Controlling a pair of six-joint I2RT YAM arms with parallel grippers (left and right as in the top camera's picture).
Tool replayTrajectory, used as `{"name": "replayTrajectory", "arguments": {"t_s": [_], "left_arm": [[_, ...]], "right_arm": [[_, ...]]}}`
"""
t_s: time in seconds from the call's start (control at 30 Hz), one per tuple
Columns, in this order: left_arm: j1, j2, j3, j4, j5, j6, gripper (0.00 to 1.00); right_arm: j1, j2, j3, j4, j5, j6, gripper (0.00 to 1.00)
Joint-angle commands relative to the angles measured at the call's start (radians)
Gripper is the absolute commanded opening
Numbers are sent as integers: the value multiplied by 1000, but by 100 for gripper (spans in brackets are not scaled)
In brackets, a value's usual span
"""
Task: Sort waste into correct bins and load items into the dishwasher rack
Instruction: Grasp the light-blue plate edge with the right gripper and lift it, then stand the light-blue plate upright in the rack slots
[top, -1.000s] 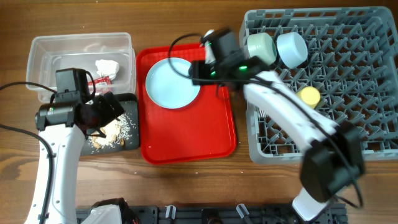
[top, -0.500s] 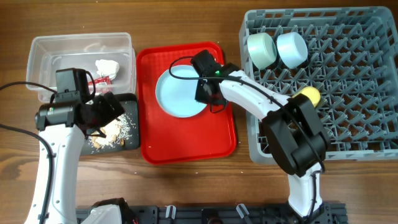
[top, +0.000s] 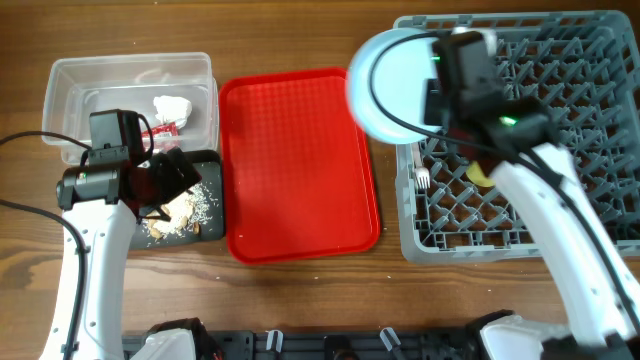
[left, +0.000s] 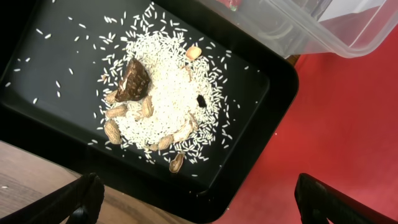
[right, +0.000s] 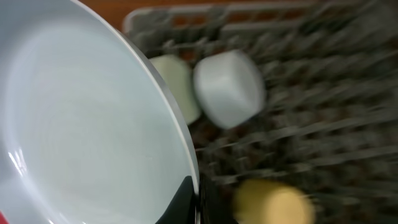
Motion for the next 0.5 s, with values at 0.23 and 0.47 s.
{"name": "replayTrajectory", "arguments": {"t_s": [0.23,0.47], "left_arm": [[5,-12,3,0,-9,-10,100],[5,-12,3,0,-8,-10,100]], "right_arm": [[-115,-64,-52,-140,377,-143,4],[-115,-25,-215,-68,378,80,4]]}}
